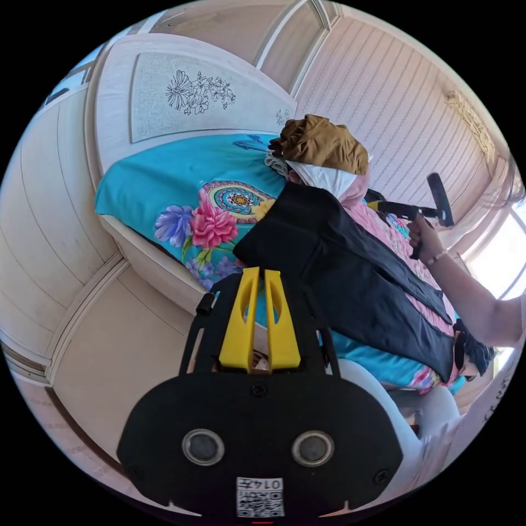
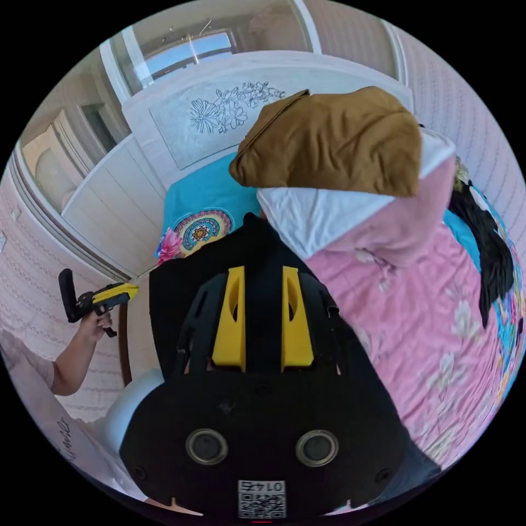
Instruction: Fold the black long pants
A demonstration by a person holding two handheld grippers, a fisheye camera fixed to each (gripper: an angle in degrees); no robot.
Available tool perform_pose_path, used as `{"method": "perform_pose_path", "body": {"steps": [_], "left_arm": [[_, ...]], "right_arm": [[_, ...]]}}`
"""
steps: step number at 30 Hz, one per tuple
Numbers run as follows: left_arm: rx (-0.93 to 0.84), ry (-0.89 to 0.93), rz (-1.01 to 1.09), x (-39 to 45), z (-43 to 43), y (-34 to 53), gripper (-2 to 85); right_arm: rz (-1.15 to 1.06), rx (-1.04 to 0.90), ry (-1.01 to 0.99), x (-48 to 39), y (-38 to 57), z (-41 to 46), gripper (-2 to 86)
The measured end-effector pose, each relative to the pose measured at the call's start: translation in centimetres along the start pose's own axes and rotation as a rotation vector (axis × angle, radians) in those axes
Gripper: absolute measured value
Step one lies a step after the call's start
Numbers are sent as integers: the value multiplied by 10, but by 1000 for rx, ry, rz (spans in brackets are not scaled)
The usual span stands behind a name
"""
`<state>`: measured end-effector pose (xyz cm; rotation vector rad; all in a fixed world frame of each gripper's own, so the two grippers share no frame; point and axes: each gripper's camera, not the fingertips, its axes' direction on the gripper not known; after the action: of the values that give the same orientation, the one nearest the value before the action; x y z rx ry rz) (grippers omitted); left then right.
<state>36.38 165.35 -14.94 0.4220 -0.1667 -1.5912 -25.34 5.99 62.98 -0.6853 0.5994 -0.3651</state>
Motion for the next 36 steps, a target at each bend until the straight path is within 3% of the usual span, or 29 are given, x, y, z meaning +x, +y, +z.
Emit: {"method": "perform_pose_path", "body": {"steps": [6, 10, 17, 28, 31, 36], "left_arm": [[-74, 73, 35, 17, -21, 40, 1], [-71, 110, 72, 33, -27, 46, 48], [-4, 125, 120, 55, -22, 43, 75], [-136, 112, -115, 21, 16, 8, 98], [-139, 115, -163, 13, 23, -6, 98], [-207, 75, -111, 13, 48, -33, 104]], "right_arm": [[263, 34, 167, -15, 294, -142, 88], [625, -58, 211, -14, 489, -209, 105], [1169, 225, 219, 12, 740, -246, 102], [1572, 493, 173, 46, 925, -210, 112], [1601, 611, 113, 51, 956, -202, 98], [1591, 602, 133, 57, 987, -197, 58]]}}
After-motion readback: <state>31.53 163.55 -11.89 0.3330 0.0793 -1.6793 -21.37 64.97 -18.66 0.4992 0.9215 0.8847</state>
